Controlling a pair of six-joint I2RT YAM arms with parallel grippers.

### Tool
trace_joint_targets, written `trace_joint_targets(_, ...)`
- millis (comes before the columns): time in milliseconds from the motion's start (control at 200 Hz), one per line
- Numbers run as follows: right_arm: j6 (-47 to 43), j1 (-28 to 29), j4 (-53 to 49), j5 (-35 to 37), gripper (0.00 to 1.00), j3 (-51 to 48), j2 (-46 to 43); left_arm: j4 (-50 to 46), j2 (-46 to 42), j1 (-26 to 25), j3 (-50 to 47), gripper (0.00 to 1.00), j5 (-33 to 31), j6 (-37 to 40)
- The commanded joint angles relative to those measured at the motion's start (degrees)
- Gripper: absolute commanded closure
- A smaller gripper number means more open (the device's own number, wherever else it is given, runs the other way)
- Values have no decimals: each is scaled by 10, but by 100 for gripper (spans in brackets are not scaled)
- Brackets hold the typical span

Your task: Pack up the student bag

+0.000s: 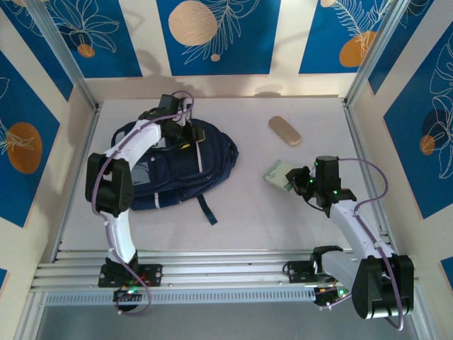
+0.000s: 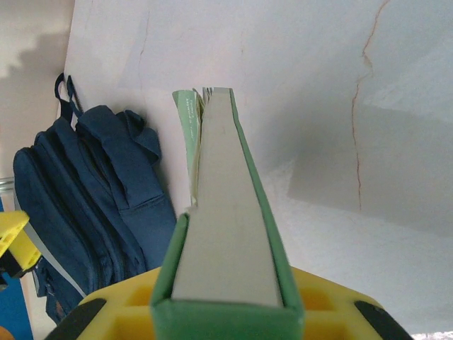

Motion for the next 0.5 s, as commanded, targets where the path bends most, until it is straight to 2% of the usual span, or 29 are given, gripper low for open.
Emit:
trace_joint_targets(0, -12, 2, 25, -3, 96, -9, 5, 14, 20, -13, 28, 50, 29, 3)
trace_joint_targets(165, -11, 3, 35, -10, 97, -12, 18, -15, 35, -37, 61, 58, 10, 32)
trace_joint_targets(305, -9, 3, 36, -14, 98, -9, 21, -80, 60, -47, 110, 66, -45, 65)
trace_joint_targets(495, -11, 2, 24, -14, 98, -3, 12, -134, 94, -59, 152, 76, -61, 91)
